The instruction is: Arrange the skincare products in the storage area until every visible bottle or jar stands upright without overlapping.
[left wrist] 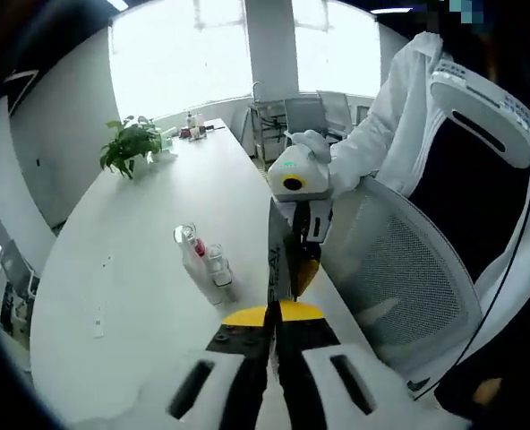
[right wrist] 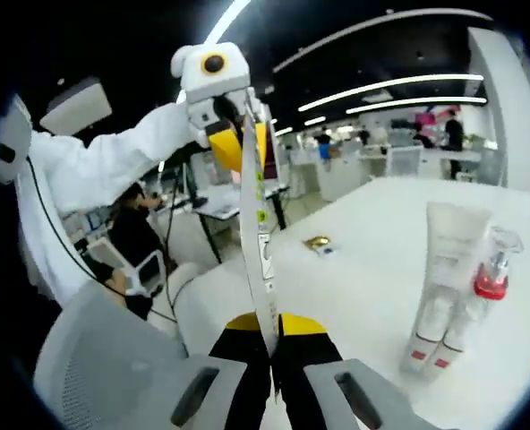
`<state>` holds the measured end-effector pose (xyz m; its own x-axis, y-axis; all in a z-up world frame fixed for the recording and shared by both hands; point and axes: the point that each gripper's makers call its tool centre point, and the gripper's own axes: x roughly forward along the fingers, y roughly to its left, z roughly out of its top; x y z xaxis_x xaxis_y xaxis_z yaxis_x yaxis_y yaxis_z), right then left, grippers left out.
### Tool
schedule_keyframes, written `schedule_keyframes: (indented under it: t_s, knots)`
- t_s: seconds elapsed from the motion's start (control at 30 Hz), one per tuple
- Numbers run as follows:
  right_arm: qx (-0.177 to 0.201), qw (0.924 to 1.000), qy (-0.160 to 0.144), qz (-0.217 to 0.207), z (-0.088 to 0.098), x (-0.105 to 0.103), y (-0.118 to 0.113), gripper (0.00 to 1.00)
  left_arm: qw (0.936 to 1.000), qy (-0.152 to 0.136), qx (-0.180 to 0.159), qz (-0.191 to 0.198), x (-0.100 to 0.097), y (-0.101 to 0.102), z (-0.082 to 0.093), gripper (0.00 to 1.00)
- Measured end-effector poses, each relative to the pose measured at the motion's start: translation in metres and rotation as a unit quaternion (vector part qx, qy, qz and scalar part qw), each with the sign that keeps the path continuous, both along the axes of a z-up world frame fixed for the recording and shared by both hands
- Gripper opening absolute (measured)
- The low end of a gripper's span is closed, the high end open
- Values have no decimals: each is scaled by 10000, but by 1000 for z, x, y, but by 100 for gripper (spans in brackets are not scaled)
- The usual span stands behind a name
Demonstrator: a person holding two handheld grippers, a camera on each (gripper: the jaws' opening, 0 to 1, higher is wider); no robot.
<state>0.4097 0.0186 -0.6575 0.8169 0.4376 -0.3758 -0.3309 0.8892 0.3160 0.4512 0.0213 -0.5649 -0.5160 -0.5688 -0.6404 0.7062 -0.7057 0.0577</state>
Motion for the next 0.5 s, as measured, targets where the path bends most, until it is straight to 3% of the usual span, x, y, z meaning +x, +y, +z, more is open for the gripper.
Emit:
schedule_keyframes:
  t_s: [0.2,0.37,0.5]
  knots:
    - [211,9971,633,-369,-18,-2,-13,0,9985,148,184,497,8,-15,-22,2]
    - [613,9889,1278,-442,-35,-6,-8,0,9948,-164,431,908,18,-25,-47,2]
    - [590,9862,1459,-506,-45,-3,-9,0,9920,-282,525,1109,25,-32,-63,2]
